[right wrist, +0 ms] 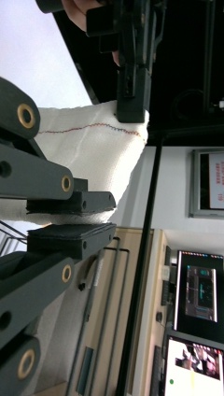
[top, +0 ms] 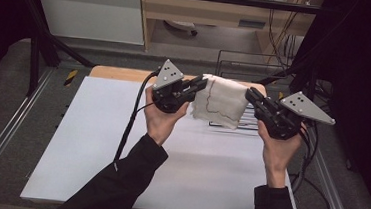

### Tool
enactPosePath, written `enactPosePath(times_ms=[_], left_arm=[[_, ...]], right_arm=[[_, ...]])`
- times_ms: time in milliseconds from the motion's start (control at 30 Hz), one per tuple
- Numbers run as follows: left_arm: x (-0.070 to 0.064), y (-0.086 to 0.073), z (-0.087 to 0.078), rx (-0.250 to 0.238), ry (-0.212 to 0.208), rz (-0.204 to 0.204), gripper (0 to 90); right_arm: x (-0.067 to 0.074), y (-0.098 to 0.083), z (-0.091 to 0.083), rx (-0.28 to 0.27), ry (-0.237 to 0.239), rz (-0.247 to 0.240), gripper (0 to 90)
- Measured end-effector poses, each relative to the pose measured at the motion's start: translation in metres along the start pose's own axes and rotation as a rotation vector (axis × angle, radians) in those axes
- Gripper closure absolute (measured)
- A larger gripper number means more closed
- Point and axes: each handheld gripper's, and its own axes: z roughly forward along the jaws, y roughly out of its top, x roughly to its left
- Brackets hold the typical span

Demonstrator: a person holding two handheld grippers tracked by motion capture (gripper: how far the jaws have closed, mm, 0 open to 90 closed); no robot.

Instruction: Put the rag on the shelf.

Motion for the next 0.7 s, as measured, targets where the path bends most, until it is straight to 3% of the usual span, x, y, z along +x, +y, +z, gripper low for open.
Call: enactPosePath(times_ms=[700], left_arm=[[-0.012, 0.026, 0.03, -0.04, -0.007, 0.016, 83.0]], right_arm=[[-0.028, 0.025, -0.005, -0.043, -0.077, -0.009, 83.7]])
